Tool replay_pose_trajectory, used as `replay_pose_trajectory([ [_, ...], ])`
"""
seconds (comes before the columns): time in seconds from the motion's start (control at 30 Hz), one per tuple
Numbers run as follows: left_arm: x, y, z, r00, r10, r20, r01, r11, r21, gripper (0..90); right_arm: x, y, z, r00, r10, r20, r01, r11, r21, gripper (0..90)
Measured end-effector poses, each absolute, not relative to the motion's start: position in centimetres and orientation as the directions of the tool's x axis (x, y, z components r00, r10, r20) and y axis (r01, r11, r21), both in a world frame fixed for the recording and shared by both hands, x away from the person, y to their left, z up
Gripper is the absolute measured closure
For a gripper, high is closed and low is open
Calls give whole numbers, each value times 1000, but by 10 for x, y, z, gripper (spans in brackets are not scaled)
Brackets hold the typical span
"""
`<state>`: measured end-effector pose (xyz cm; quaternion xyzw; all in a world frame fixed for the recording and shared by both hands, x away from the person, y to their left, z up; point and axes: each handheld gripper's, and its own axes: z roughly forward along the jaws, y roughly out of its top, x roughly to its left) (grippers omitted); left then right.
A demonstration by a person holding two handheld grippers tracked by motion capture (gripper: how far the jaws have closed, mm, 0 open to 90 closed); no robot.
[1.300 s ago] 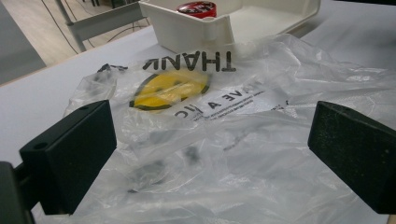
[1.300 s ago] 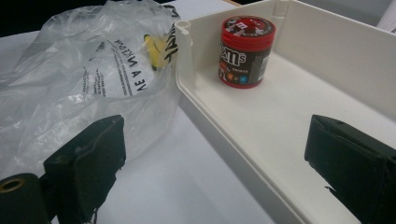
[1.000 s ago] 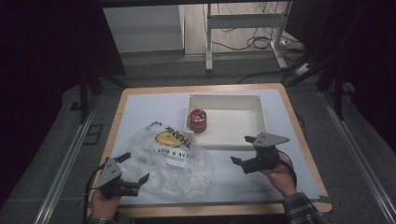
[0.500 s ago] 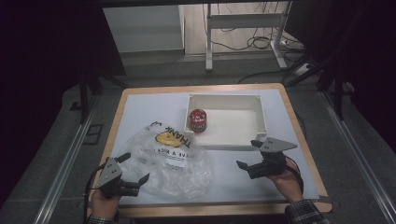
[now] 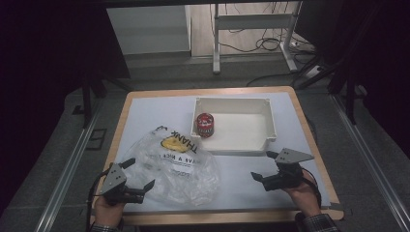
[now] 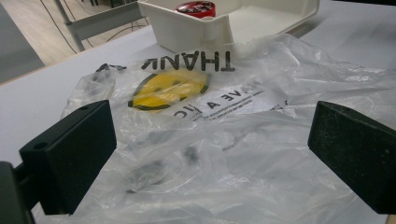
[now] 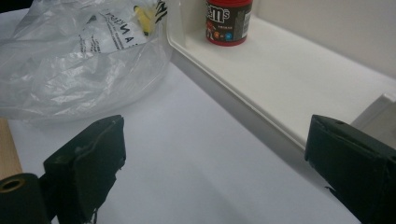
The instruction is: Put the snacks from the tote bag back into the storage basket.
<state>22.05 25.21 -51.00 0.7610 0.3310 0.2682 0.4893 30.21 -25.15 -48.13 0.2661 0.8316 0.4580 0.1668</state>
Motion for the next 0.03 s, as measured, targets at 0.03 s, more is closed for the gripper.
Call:
replay_pose_trajectory([
  [0.03, 220, 252, -510, 636, 768, 83, 241, -300, 923, 10, 302, -252, -481, -802, 596, -30, 293, 437, 850, 56],
])
